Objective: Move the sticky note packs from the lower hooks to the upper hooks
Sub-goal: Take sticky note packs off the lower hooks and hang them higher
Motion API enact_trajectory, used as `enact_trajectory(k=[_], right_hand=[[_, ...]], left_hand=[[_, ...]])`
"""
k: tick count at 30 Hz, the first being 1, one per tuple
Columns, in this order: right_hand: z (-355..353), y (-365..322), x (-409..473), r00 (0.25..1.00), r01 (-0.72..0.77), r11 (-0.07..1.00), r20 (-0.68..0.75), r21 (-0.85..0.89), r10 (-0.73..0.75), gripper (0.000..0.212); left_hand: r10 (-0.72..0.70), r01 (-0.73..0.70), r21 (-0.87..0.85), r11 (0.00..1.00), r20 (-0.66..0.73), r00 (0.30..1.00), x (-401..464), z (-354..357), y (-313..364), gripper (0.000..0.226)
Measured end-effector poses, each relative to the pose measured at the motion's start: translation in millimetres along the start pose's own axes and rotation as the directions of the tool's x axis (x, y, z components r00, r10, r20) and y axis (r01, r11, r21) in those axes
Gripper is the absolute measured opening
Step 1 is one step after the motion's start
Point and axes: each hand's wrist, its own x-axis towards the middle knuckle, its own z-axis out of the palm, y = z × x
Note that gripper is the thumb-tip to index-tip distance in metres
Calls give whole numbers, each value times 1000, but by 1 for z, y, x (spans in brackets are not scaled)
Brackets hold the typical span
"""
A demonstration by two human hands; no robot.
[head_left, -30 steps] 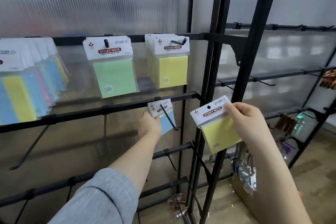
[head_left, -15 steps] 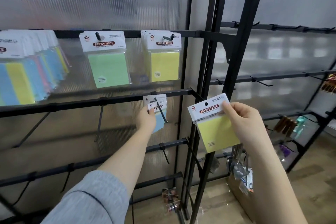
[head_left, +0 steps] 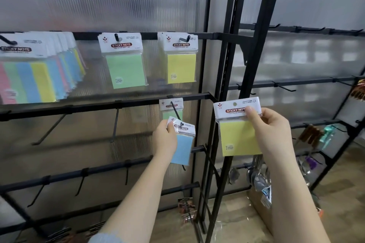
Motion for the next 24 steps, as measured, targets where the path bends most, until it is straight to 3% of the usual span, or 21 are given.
enact_trajectory(k=[7, 14, 19, 24], right_hand=[[8, -7, -9, 994, 29, 999, -107, 44, -25, 23], [42, -29, 0, 994, 52, 989, -105, 141, -38, 17], [80, -61, 16, 995, 90, 974, -49, 207, -82, 13], [96, -95, 39, 986, 156, 959, -88, 236, -139, 12]], left_hand=[[85, -86, 16, 996, 48, 995, -18, -30, 11, 31], [76, -77, -2, 997, -114, 991, -13, -74, 19, 33], [87, -95, -35, 995, -177, 980, -9, -96, 28, 35], [124, -140, -58, 989, -217, 968, -6, -110, 38, 35]])
